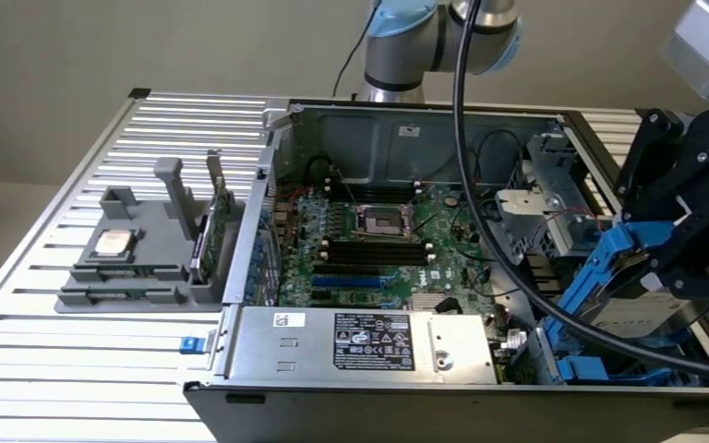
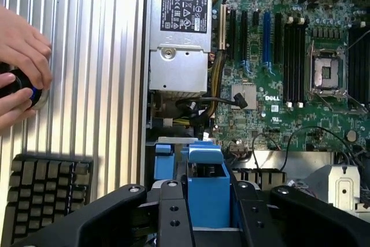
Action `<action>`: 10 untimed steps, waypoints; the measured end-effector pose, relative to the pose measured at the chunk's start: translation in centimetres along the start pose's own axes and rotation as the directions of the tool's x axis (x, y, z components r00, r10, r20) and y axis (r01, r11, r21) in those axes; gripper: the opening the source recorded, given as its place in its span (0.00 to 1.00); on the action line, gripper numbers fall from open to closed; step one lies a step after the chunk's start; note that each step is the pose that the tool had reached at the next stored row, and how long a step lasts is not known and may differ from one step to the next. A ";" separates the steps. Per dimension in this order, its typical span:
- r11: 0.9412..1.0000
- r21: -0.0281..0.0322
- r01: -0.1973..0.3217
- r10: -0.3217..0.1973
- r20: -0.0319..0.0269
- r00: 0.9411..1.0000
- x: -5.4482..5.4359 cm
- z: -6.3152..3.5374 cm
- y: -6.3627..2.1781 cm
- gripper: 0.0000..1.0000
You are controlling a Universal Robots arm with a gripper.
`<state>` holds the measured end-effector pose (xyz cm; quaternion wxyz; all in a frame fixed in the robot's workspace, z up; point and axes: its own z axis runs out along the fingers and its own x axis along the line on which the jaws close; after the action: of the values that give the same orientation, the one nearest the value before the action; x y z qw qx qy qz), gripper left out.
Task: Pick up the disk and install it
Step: 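Pick up the disk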
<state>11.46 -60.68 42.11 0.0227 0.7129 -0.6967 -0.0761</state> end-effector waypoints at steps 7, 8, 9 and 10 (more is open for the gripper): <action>1.000 -0.005 0.001 -0.001 0.001 1.000 0.0 0.00 -0.42 0.33; 1.000 -0.009 0.001 -0.001 0.002 1.000 0.0 0.00 -0.49 0.33; 1.000 -0.014 0.000 0.000 0.003 1.000 0.0 0.00 -0.54 0.33; 1.000 -0.019 0.000 0.000 0.003 1.000 0.0 0.00 -0.60 0.33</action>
<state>12.06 -60.68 42.03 0.0282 0.7126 -0.6960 -0.0837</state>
